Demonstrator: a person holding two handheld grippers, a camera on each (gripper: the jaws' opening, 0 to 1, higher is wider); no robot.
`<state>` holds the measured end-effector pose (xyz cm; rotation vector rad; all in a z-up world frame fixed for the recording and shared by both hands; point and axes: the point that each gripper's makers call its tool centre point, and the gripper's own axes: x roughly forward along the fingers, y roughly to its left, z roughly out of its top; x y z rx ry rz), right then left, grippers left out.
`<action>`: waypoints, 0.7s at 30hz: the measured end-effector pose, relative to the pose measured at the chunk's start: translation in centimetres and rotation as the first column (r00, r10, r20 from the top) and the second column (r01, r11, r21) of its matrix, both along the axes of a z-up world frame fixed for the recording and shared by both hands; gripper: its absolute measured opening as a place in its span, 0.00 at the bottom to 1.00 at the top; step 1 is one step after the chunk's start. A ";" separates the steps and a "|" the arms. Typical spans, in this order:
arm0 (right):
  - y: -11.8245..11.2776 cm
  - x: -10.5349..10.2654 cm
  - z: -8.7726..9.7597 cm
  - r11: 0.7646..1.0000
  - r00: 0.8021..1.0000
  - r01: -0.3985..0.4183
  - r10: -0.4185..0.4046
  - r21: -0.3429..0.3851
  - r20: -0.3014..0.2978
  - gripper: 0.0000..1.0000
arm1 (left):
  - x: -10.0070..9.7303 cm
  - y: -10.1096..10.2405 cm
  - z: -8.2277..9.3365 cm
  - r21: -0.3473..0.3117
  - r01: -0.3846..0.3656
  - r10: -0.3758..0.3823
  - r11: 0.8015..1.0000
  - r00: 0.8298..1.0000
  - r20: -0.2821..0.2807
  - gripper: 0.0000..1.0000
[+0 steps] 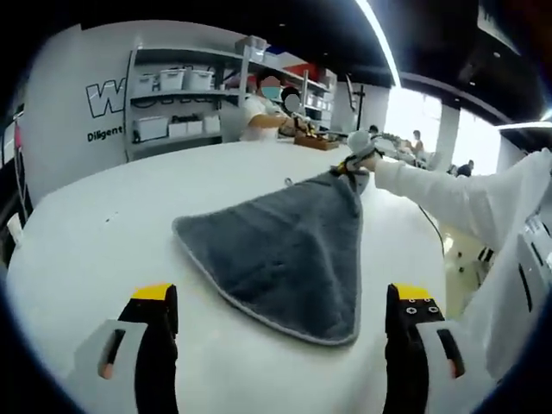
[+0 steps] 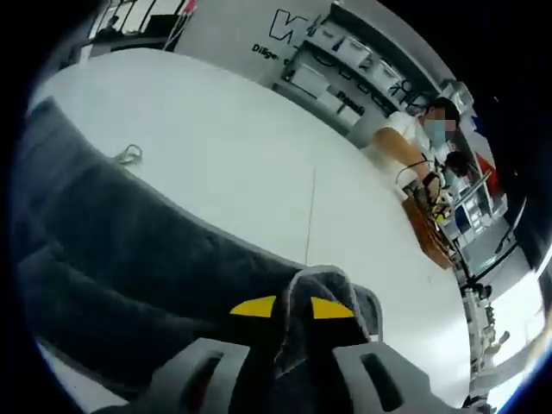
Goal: Open the folded towel by lifting each exposed corner and separating the folded layers until the towel lies flat within the target outline without major curled edges
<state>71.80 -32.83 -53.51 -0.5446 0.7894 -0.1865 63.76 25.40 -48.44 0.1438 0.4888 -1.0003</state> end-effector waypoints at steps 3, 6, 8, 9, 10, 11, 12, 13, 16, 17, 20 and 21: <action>-0.6 -1.5 1.1 1.000 0.999 -0.001 0.001 0.002 0.035 0.00 | 0.0 -0.1 -0.1 -0.002 0.003 -0.003 1.000 1.000 -0.001 0.99; -0.8 -3.6 2.2 1.000 0.996 0.010 -0.012 0.020 0.089 0.00 | -0.3 -0.2 -0.1 -0.008 0.007 -0.007 1.000 1.000 0.001 0.99; -1.0 -5.7 3.0 0.999 0.988 0.028 -0.035 0.044 0.150 0.00 | -0.5 -0.1 -0.1 -0.013 0.009 -0.009 1.000 1.000 0.002 0.99; -1.1 -6.7 3.3 0.998 0.983 0.038 -0.047 0.057 0.175 0.00 | -0.6 -0.1 0.0 -0.015 0.009 -0.009 1.000 1.000 0.002 0.98; -1.2 -7.4 3.4 0.997 0.980 0.046 -0.058 0.067 0.190 0.00 | -0.7 -0.1 -0.1 -0.016 0.010 -0.010 1.000 1.000 0.004 0.98; -1.5 -8.4 3.6 0.995 0.974 0.055 -0.073 0.088 0.216 0.00 | -0.9 0.0 -0.1 -0.016 0.011 -0.011 1.000 1.000 0.003 0.98; -1.6 -9.1 3.7 0.994 0.970 0.058 -0.079 0.097 0.230 0.00 | -1.0 0.0 -0.1 -0.016 0.012 -0.012 1.000 1.000 0.002 0.98; -1.8 -10.8 3.7 0.990 0.962 0.078 -0.105 0.114 0.251 0.00 | -1.2 0.0 0.0 -0.018 0.015 -0.015 1.000 1.000 0.003 0.98; -2.3 -14.5 3.2 0.983 0.947 0.108 -0.148 0.150 0.285 0.00 | -1.5 0.2 0.1 -0.020 0.019 -0.019 1.000 1.000 0.004 0.98; -2.3 -15.8 2.9 0.981 0.944 0.117 -0.159 0.158 0.289 0.00 | -1.6 0.2 0.1 -0.018 0.020 -0.020 1.000 1.000 0.005 0.98; -2.6 -19.0 1.7 0.972 0.936 0.145 -0.195 0.185 0.293 0.00 | -1.7 0.3 0.3 -0.019 0.022 -0.022 1.000 1.000 0.009 0.98; -2.6 -20.2 1.0 0.967 0.934 0.157 -0.212 0.202 0.286 0.00 | -1.8 0.3 0.4 -0.023 0.022 -0.022 1.000 1.000 0.010 0.98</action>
